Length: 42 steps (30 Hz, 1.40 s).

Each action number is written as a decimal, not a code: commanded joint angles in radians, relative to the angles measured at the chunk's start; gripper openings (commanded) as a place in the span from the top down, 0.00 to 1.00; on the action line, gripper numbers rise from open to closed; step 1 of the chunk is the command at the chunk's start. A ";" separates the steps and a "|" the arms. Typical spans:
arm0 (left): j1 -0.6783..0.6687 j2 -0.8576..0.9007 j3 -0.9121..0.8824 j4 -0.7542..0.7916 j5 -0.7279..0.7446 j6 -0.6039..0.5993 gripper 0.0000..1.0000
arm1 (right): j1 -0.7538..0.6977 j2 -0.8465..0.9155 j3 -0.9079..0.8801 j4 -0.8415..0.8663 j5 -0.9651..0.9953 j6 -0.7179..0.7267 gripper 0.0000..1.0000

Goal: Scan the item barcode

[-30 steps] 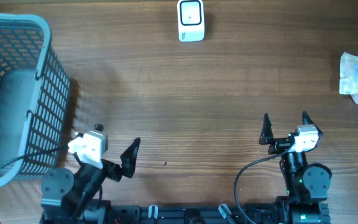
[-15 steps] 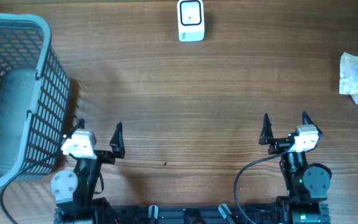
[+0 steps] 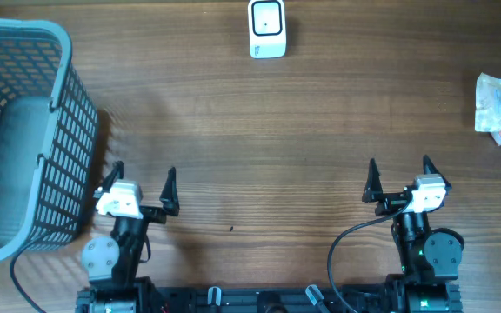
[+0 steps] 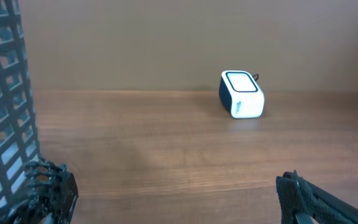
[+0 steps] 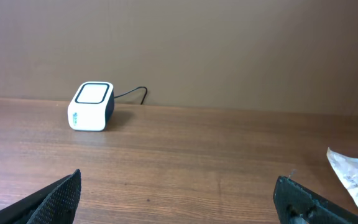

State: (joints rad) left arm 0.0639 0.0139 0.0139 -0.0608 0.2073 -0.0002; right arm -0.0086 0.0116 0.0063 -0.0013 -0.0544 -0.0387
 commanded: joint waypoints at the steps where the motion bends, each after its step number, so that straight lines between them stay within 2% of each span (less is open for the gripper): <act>1: -0.109 -0.011 -0.008 -0.014 -0.222 0.028 0.00 | -0.006 -0.008 -0.001 0.002 0.010 0.015 0.00; 3: -0.119 -0.011 -0.008 -0.011 -0.243 0.069 0.00 | -0.006 -0.008 -0.001 0.002 0.010 0.015 0.00; 10: -0.009 -0.011 -0.008 -0.014 -0.234 0.044 0.00 | -0.006 -0.008 -0.001 0.002 0.010 0.015 0.00; 42: -0.033 -0.011 -0.008 -0.014 -0.232 0.022 0.00 | -0.006 -0.008 -0.001 0.002 0.010 0.015 0.00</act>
State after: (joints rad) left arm 0.0326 0.0135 0.0139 -0.0750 -0.0319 0.0319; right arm -0.0086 0.0116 0.0063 -0.0013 -0.0547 -0.0387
